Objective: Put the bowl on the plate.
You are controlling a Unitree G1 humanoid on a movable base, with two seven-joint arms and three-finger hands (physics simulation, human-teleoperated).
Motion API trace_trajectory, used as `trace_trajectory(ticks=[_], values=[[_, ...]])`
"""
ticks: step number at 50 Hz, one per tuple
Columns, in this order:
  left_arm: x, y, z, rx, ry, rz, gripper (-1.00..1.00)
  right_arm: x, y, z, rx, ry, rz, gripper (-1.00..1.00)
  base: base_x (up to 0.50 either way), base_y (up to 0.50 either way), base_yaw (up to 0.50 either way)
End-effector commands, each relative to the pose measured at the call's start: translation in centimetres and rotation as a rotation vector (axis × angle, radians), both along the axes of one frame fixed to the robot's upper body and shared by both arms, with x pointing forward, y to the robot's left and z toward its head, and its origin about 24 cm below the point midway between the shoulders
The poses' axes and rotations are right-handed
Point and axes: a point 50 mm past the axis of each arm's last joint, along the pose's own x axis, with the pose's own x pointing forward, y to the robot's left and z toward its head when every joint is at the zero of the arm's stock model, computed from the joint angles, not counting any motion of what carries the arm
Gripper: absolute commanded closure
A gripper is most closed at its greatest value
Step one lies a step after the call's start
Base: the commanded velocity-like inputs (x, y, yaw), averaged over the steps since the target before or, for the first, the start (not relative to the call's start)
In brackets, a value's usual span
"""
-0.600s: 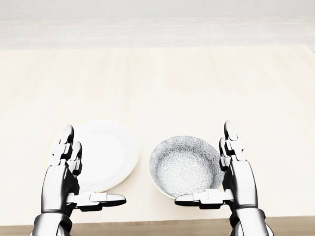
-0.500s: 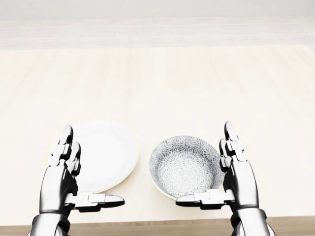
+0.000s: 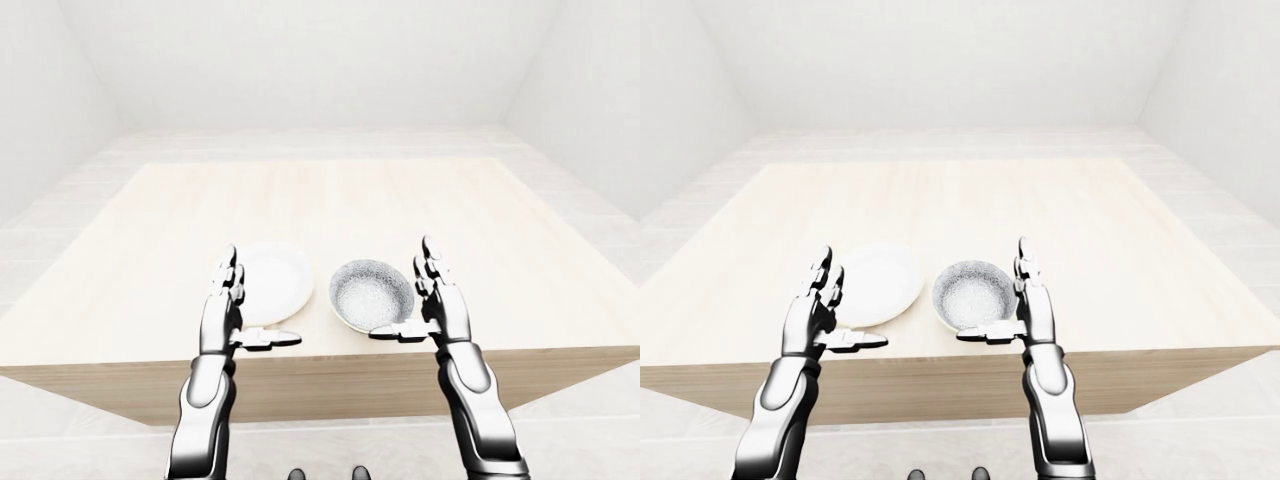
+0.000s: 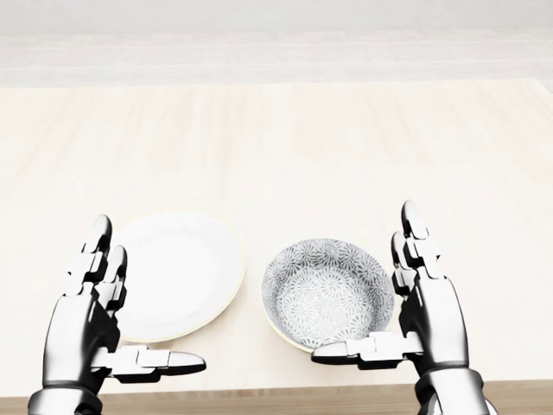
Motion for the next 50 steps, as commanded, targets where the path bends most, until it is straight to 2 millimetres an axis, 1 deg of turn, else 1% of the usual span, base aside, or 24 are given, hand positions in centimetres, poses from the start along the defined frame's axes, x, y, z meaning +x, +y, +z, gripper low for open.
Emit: trace_trajectory(ticks=[1, 13, 21, 25, 33, 36, 39, 44, 47, 50], values=[[-1.0, 0.3, 1.4, 0.003, -0.058, -0.005, -1.00, -0.6, 0.0, 1.5, -0.010, -0.064, -0.001, -1.00, 0.00, 0.00, 0.00], [-1.0, 0.8, 2.4, 0.002, -0.104, 0.003, -1.00, -1.1, 0.1, 2.2, -0.013, -0.093, 0.005, -1.00, 0.00, 0.00, 0.00], [-1.1, 1.1, 2.7, -0.001, -0.118, 0.010, -1.00, -0.9, -0.2, 1.8, -0.014, -0.079, -0.009, -1.00, 0.00, 0.00, 0.00], [-1.0, 1.2, 3.4, 0.000, -0.146, 0.015, -1.00, -0.8, -0.1, 1.8, -0.012, -0.079, -0.006, -1.00, 0.00, 0.00, 0.00], [-0.3, 1.6, 2.7, -0.007, -0.117, 0.027, -1.00, -0.8, 0.1, 1.9, -0.018, -0.084, -0.005, -1.00, 0.00, 0.34, 0.00], [-0.1, 1.7, 2.9, -0.008, -0.125, 0.030, -1.00, -0.9, 0.2, 1.7, -0.022, -0.075, 0.002, -1.00, 0.00, 0.43, 0.00], [-0.5, 1.7, 3.4, -0.005, -0.148, 0.031, -1.00, -0.7, 0.2, 1.6, -0.019, -0.067, 0.004, -1.00, 0.00, 0.33, 0.00], [-0.5, 1.9, 3.4, -0.007, -0.146, 0.033, -1.00, -0.7, 0.2, 1.6, -0.018, -0.069, 0.004, -1.00, 0.00, 0.00, 0.00], [-0.3, 2.1, 3.0, -0.009, -0.129, 0.034, -1.00, -0.8, 0.2, 1.9, -0.024, -0.083, -0.003, -1.00, 0.00, 0.00, 0.00], [-0.4, 2.1, 3.0, -0.009, -0.130, 0.033, -1.00, -0.9, 0.0, 2.3, -0.022, -0.099, -0.009, -1.00, 0.00, 0.00, 0.00]])
